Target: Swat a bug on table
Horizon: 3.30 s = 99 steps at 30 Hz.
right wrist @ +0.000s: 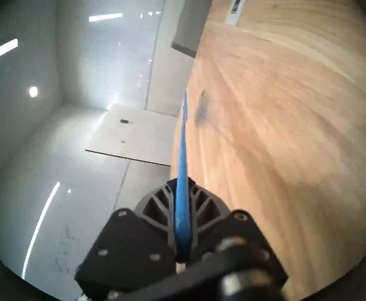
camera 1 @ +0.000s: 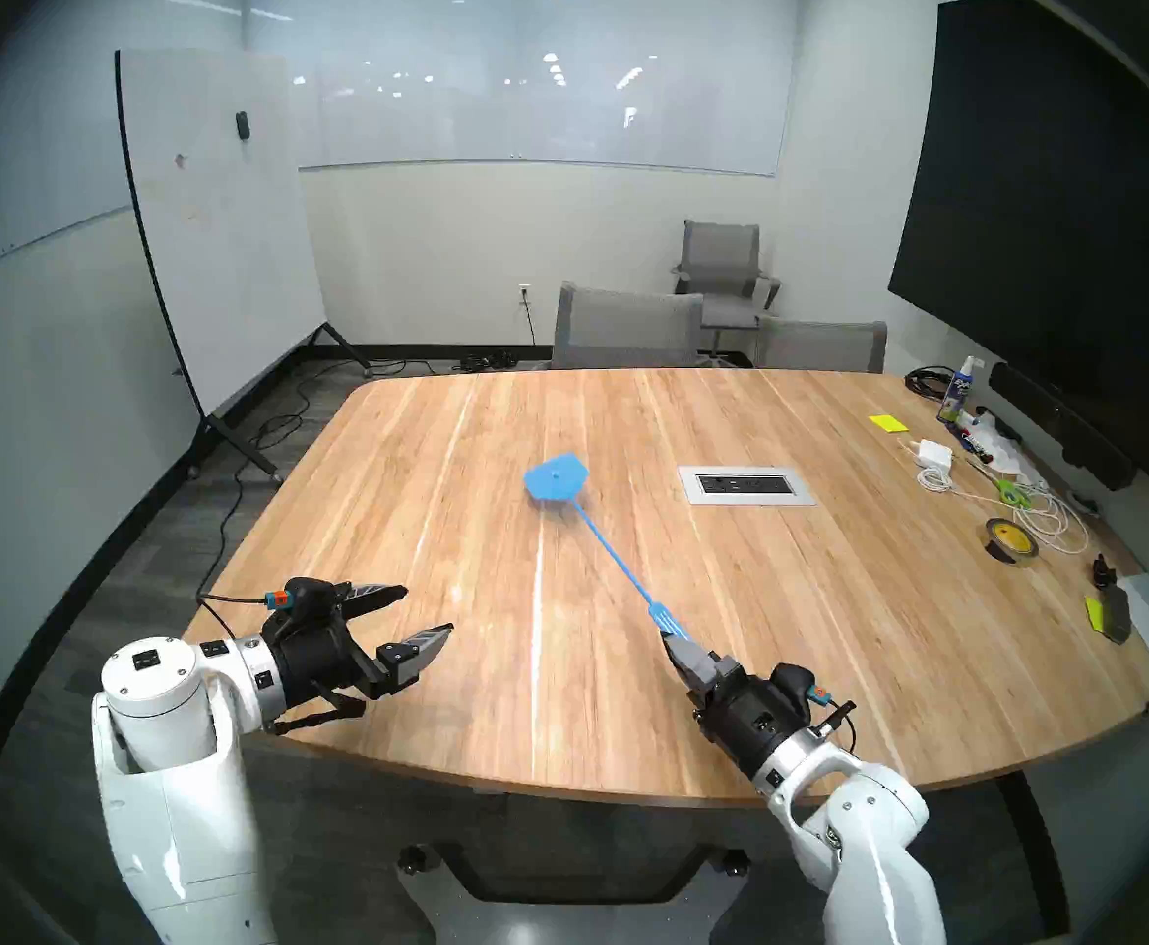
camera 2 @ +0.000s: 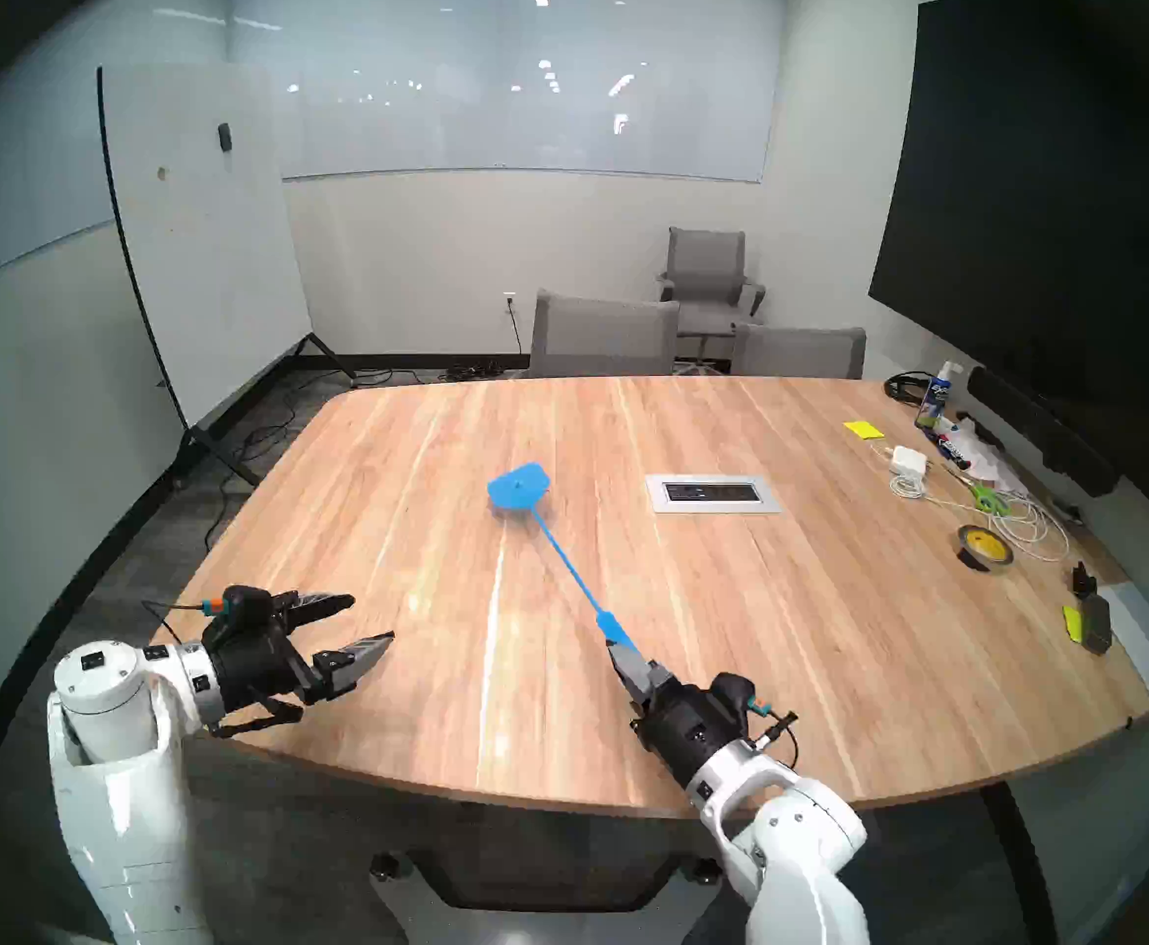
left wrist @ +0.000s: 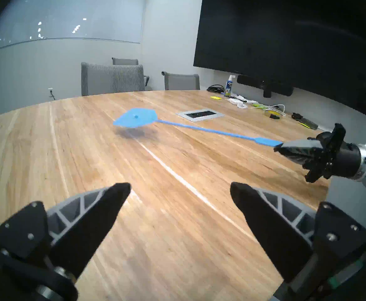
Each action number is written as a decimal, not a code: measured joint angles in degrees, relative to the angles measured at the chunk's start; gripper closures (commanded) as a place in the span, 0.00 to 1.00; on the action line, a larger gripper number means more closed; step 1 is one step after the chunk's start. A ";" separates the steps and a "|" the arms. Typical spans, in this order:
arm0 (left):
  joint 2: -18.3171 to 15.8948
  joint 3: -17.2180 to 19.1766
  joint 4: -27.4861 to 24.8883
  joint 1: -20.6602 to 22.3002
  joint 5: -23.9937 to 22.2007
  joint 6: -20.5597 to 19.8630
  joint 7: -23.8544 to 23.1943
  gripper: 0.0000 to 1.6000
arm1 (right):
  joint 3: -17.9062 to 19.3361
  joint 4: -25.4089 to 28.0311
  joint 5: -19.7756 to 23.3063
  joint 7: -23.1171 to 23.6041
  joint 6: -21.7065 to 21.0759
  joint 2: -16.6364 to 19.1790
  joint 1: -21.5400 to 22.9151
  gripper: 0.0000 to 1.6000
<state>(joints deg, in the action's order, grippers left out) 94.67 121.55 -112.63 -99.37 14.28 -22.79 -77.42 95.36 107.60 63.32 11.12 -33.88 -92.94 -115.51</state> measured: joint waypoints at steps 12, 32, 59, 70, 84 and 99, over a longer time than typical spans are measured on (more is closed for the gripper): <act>0.00 0.00 0.00 0.01 0.02 0.00 -0.02 0.00 | -1.74 7.17 4.33 -6.45 1.77 0.05 2.08 1.00; 0.00 -0.01 -0.02 0.01 0.02 0.00 -0.03 0.00 | 7.23 18.85 19.80 -0.71 -3.11 -1.60 -4.00 1.00; 0.00 0.00 0.02 0.03 0.03 0.00 -0.03 0.00 | -6.13 4.94 7.86 -23.62 4.02 0.82 -0.16 1.00; 0.00 0.00 0.02 0.04 0.05 0.00 -0.04 0.00 | -5.43 12.79 11.63 -16.89 6.04 1.44 0.06 1.00; 0.00 0.00 0.02 0.04 0.05 0.01 -0.06 0.00 | 2.17 22.61 21.25 -4.79 2.82 3.68 -5.56 1.00; 0.00 -0.02 -0.02 0.03 0.03 0.00 -0.03 0.00 | 4.31 25.60 24.14 5.44 0.38 4.05 -11.61 1.00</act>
<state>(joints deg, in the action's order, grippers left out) 94.67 121.53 -112.64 -99.34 14.31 -22.79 -77.45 99.67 133.20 87.46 16.56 -33.50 -88.89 -127.12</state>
